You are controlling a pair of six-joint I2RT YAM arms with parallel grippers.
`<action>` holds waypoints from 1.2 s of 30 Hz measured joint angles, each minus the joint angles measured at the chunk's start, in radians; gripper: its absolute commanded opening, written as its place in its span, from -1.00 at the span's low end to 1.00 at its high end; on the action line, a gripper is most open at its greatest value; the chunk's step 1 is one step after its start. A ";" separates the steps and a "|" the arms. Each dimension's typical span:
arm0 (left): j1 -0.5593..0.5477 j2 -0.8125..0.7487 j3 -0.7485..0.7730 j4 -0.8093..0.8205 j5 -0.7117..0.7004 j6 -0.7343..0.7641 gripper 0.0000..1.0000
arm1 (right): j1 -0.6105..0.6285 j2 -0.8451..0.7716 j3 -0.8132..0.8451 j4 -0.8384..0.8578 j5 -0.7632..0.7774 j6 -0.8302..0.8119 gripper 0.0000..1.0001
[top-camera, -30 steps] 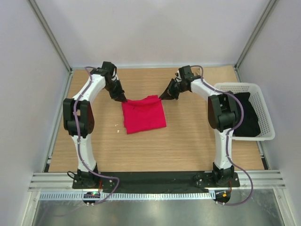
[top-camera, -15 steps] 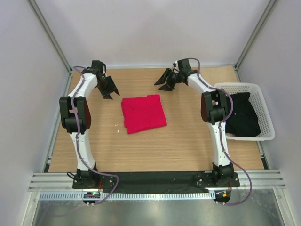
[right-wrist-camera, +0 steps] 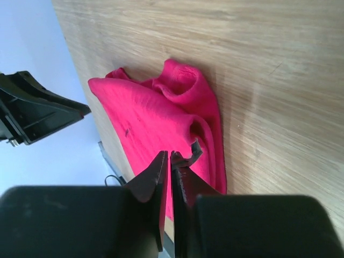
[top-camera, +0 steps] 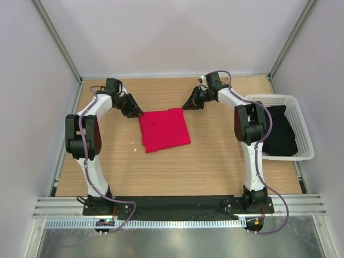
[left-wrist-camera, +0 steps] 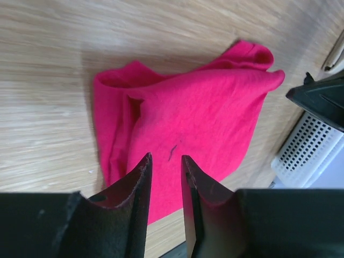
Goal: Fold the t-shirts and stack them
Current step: Fold the tshirt
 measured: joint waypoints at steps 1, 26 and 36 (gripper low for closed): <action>-0.004 0.000 -0.016 0.015 0.013 -0.014 -0.45 | 0.002 0.000 -0.019 0.024 -0.012 0.011 -0.77; -0.196 -0.144 -0.340 0.124 0.010 -0.131 -0.45 | 0.049 0.264 0.089 0.461 -0.036 0.267 -0.81; -0.190 -0.185 -0.483 0.117 -0.047 -0.109 -0.40 | 0.043 0.229 0.181 0.223 0.013 0.172 -0.47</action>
